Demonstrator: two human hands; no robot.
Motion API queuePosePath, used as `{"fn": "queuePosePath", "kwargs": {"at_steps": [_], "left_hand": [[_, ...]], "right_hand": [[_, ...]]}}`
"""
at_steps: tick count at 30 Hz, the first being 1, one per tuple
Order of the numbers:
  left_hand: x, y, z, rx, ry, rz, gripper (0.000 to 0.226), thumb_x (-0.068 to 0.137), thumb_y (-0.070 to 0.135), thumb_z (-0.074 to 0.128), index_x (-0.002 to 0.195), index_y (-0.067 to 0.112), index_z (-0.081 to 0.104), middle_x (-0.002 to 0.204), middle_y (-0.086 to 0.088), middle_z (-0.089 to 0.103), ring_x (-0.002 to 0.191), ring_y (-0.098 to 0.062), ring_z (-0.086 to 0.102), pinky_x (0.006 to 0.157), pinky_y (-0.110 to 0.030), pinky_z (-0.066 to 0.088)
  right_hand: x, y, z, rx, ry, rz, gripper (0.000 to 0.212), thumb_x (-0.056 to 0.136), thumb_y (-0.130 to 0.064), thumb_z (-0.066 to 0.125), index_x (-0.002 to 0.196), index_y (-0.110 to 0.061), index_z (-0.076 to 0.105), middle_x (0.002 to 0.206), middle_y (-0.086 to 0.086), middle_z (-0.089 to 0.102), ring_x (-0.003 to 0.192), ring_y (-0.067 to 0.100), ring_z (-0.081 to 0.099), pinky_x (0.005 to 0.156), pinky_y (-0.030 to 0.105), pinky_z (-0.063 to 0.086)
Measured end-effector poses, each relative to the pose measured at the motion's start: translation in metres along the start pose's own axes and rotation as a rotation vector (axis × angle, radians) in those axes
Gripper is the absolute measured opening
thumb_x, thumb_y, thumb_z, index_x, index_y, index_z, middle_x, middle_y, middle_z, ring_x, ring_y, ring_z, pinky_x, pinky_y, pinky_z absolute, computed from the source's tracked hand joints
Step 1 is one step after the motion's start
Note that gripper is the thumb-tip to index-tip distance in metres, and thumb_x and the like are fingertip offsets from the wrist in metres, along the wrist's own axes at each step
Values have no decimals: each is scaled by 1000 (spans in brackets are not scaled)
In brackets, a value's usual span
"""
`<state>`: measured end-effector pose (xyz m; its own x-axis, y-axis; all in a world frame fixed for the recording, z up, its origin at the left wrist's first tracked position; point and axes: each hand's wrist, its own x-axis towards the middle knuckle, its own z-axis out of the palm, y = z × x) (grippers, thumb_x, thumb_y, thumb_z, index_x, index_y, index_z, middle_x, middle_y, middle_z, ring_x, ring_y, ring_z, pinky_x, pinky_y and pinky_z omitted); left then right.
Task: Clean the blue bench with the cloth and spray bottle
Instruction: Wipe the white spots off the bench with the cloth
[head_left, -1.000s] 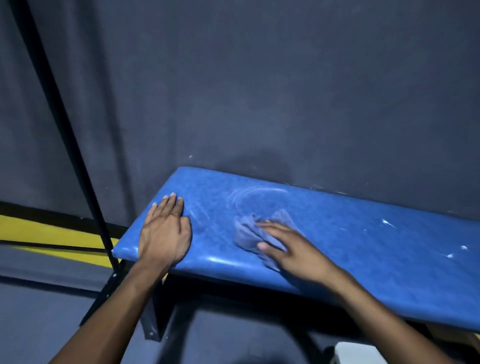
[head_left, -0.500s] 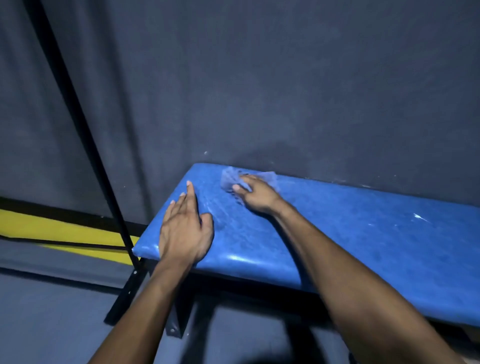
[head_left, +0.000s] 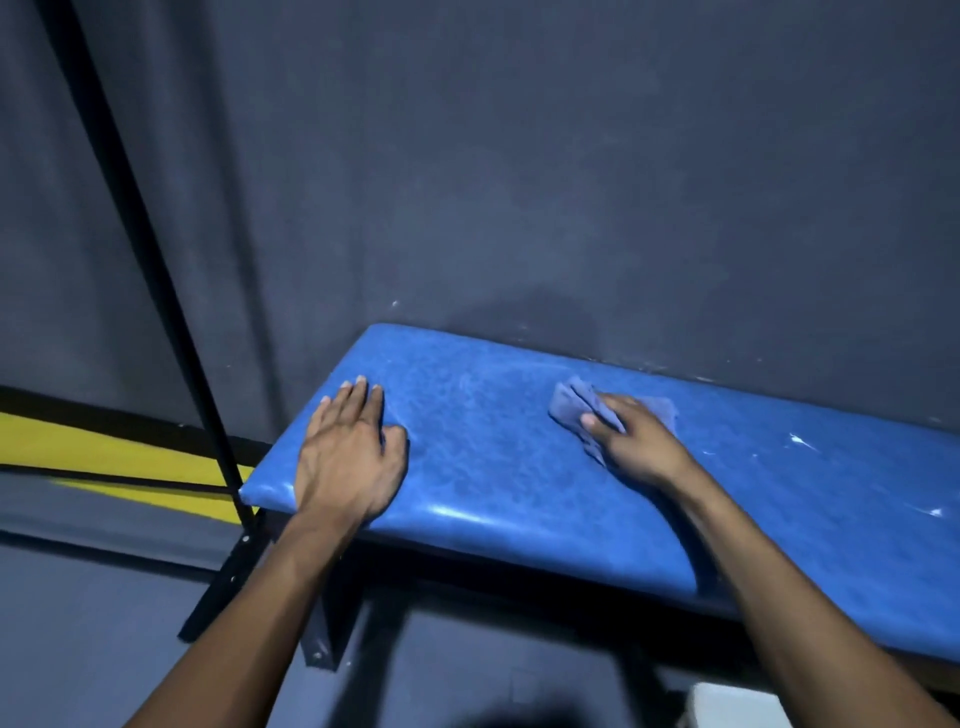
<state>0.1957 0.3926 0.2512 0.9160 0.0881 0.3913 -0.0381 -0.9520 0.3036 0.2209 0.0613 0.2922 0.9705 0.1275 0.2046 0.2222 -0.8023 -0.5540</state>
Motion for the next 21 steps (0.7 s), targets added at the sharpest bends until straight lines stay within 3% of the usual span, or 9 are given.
{"fn": "queuePosePath", "kwargs": {"at_steps": [3, 5, 9, 12, 15, 16, 21], "left_hand": [[-1, 1, -4, -46, 2, -26, 74, 88, 38, 21, 153, 6, 34, 162, -10, 32, 151, -19, 26, 126, -34, 8], [-4, 3, -8, -113, 9, -55, 76, 88, 36, 24, 156, 4, 23, 161, -14, 33, 150, -23, 28, 126, -34, 9], [-6, 1, -10, -203, 28, -49, 80, 86, 33, 26, 159, 7, 7, 159, -17, 36, 148, -25, 33, 126, -33, 12], [-4, -3, -6, -192, 15, -25, 81, 85, 38, 21, 159, 6, 10, 162, -15, 30, 150, -23, 30, 126, -36, 13], [-1, -4, -4, -86, -15, 20, 80, 84, 39, 13, 155, 6, 29, 163, -12, 30, 152, -21, 25, 126, -37, 11], [-1, -4, -2, -47, -22, 39, 79, 85, 40, 12, 153, 8, 35, 162, -11, 31, 152, -21, 24, 126, -38, 11], [-2, -6, 3, 57, -59, 55, 74, 88, 51, 20, 151, 18, 42, 162, -10, 33, 152, -25, 24, 125, -42, 15]], "right_hand": [[68, -54, 51, 40, -60, -48, 27, 88, -41, 48, 86, -20, 65, 100, 0, 67, 97, 19, 60, 96, 40, 47], [95, -104, 95, 34, -123, -154, 29, 92, -39, 49, 99, -19, 69, 114, 3, 69, 109, 23, 61, 104, 43, 45], [82, -160, 130, 69, -236, -275, 29, 93, -36, 48, 102, -16, 66, 109, 4, 70, 105, 26, 63, 95, 47, 49], [41, -146, 106, 75, -265, -359, 27, 93, -32, 52, 107, -13, 66, 110, 5, 68, 107, 21, 60, 102, 40, 45], [-24, -121, 65, 68, -219, -344, 26, 95, -19, 63, 117, -5, 66, 123, 9, 66, 116, 14, 51, 103, 5, 27], [-44, -105, 52, 56, -187, -339, 29, 95, -19, 64, 120, -5, 66, 127, 8, 65, 120, 11, 49, 103, 1, 22], [-68, 1, -11, -92, -6, -157, 37, 95, -33, 58, 126, -14, 65, 131, -3, 62, 127, 8, 50, 113, 15, 27]]}}
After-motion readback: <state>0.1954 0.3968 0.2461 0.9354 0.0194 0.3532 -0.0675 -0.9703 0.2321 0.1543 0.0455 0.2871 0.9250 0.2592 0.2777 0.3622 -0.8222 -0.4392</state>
